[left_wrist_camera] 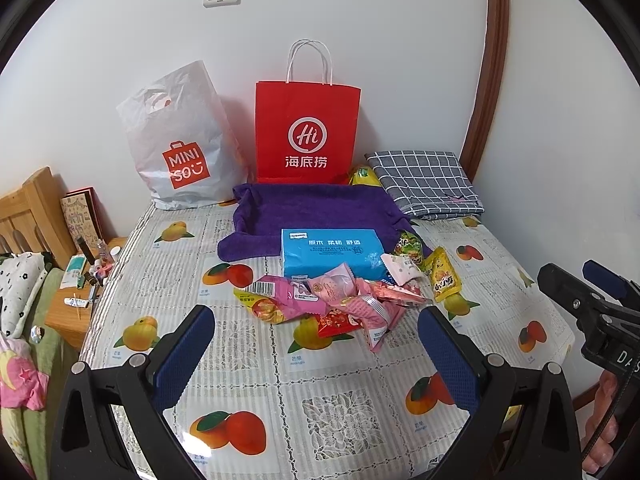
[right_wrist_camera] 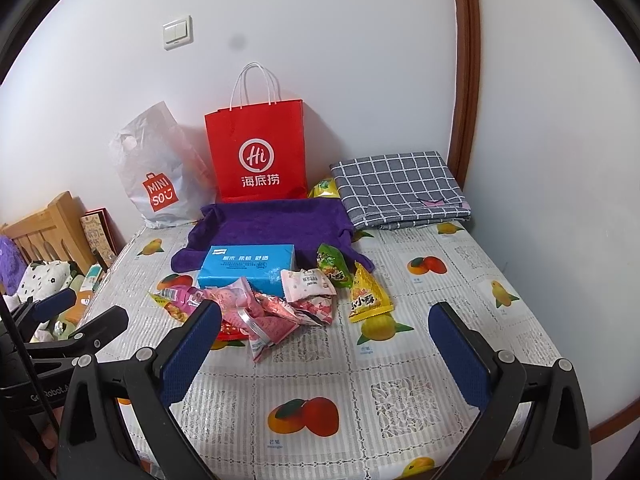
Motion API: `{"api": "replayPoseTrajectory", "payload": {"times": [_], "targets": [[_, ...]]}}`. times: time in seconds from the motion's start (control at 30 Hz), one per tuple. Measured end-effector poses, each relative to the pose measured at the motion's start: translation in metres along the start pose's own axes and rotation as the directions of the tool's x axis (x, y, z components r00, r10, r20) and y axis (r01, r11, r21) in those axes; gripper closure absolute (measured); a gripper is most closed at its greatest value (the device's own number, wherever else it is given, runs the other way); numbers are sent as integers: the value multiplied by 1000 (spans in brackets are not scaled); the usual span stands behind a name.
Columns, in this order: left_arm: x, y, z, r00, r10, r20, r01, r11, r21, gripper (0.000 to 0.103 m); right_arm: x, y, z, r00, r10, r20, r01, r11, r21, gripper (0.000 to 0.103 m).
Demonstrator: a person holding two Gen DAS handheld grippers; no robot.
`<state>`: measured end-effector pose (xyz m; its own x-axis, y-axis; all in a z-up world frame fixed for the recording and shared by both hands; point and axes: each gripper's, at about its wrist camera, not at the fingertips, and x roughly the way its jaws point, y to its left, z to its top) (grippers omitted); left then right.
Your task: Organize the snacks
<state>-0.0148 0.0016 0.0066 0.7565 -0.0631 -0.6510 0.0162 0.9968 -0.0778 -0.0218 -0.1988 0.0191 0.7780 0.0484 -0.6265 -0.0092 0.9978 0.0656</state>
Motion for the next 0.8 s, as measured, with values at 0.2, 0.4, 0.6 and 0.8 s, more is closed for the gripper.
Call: {"api": "replayPoseTrajectory", "payload": {"times": [0.2,0.4,0.6,0.8], "targets": [[0,0,0,1000,0,1,0,1000,2,0,0,0,0,1000,3,-1,-3,1000,2,1],[-2,0,0,1000,1,5,-1,1000,4,0,-1,-1,-1,1000,4,2,-4,1000,1,1],[-2,0,0,1000,1,5,-1,1000,4,0,-2,-1,0,1000,6,6,-6,1000,3,1],[-2,0,0,1000,1,7,-1,1000,4,0,-3,1,1,1000,5,7,-5,1000,0,1]]}}
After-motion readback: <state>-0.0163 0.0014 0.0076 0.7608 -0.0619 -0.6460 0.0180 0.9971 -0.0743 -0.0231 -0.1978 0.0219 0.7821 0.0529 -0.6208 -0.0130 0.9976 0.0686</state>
